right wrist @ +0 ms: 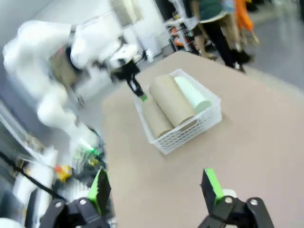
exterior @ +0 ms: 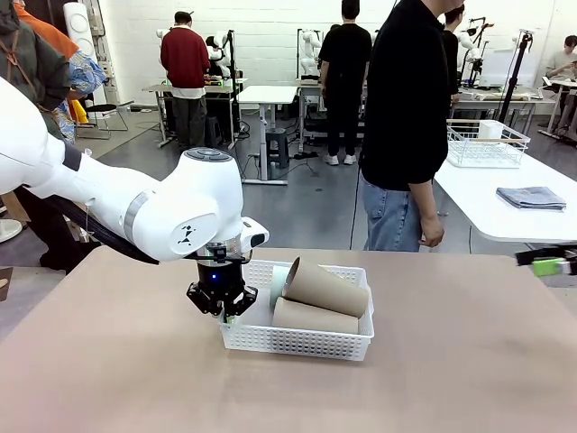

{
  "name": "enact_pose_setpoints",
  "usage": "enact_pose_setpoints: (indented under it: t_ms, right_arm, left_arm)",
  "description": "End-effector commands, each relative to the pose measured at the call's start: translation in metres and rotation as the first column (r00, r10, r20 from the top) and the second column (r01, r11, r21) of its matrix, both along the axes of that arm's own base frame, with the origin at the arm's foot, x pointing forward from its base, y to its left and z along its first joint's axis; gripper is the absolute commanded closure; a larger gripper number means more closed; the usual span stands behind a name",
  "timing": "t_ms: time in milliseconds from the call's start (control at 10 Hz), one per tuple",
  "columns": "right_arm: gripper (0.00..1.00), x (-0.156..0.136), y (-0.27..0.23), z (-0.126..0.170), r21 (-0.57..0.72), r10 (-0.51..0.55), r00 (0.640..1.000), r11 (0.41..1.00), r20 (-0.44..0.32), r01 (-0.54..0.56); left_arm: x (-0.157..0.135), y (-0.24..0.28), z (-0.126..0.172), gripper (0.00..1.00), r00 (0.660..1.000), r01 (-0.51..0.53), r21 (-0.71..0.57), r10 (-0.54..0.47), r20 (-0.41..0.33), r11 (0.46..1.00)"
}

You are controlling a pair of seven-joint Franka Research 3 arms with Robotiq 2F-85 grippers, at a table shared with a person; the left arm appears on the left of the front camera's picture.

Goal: Clean and organize the cups into the basket.
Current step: Move the Organizing basket back to the left side of the table.

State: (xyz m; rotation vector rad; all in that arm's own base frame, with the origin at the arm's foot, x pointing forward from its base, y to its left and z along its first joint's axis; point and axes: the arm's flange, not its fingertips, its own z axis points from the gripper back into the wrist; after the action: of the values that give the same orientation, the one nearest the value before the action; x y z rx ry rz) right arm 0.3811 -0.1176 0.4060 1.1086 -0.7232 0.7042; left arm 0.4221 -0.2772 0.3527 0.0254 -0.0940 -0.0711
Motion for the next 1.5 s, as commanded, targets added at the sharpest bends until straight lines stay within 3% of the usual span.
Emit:
enact_pose_setpoints:
  t_ms: [0,300,600,1000,1100,1400]
  right_arm:
    - [0.0,0.001,-0.034,0.009,0.142,-0.098,0.943,0.978,-0.319,0.15]
    - [0.0,-0.04,-0.1,0.0,0.133,-0.195,0.828,0.943,-0.525,0.306]
    - [0.0,-0.089,-0.15,-0.003,0.115,-0.265,0.739,0.901,-0.619,0.419]
    - [0.0,-0.138,-0.184,-0.008,0.136,-0.292,0.72,0.871,-0.63,0.472]
    - [0.0,-0.139,-0.187,-0.007,0.142,-0.293,0.735,0.873,-0.612,0.466]
    - [0.0,-0.133,-0.18,-0.009,0.139,-0.299,0.73,0.87,-0.615,0.473]
  left_arm:
    - [-0.002,0.001,0.0,1.0,1.0,0.015,0.001,-0.015,0.007,1.0]
    - [-0.002,0.001,0.0,1.0,1.0,0.015,0.001,-0.015,0.007,1.0]
    - [-0.002,0.001,0.0,1.0,1.0,0.015,0.001,-0.015,0.007,1.0]
    - [-0.002,0.001,0.0,1.0,1.0,0.015,0.001,-0.015,0.007,1.0]
    - [-0.002,0.001,0.0,1.0,1.0,0.015,0.001,-0.015,0.007,1.0]
    - [-0.002,0.001,0.0,1.0,1.0,0.015,0.001,-0.015,0.007,1.0]
